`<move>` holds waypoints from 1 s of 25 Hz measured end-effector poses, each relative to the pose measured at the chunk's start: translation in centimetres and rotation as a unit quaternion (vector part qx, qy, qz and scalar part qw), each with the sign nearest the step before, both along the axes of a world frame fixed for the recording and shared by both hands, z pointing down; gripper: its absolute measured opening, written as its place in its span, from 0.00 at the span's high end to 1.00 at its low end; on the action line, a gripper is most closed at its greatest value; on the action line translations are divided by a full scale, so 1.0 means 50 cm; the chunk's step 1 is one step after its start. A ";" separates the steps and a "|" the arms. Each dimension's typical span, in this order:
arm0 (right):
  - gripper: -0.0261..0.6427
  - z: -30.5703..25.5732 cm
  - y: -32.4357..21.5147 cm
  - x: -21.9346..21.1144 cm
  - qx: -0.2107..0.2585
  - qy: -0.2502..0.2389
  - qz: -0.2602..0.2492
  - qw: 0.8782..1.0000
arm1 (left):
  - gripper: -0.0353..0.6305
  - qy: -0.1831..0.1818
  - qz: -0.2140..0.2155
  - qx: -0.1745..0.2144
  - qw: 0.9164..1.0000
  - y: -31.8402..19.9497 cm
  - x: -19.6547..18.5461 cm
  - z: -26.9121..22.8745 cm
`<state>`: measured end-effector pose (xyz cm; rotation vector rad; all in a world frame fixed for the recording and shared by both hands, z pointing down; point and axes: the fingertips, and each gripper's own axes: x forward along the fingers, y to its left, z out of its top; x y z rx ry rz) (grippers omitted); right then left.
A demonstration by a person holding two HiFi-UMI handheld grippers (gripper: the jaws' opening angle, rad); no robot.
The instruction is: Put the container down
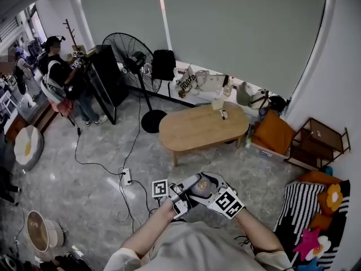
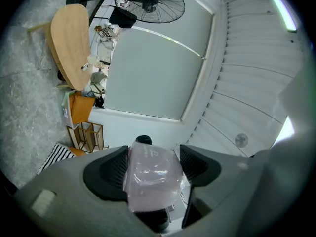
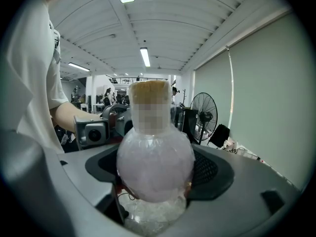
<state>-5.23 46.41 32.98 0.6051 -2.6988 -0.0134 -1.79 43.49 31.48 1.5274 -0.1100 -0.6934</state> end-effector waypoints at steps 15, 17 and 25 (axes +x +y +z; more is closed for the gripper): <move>0.37 0.030 -0.113 -0.021 -0.014 0.004 0.002 1.000 | 0.46 0.006 0.002 -0.017 1.000 -0.113 -0.021 0.033; 0.37 0.034 -0.152 -0.029 -0.017 0.007 0.007 1.000 | 0.46 0.007 0.007 -0.019 1.000 -0.152 -0.029 0.038; 0.37 0.048 -0.315 -0.093 -0.023 0.014 0.028 0.999 | 0.46 0.013 0.026 -0.025 0.999 -0.312 -0.091 0.051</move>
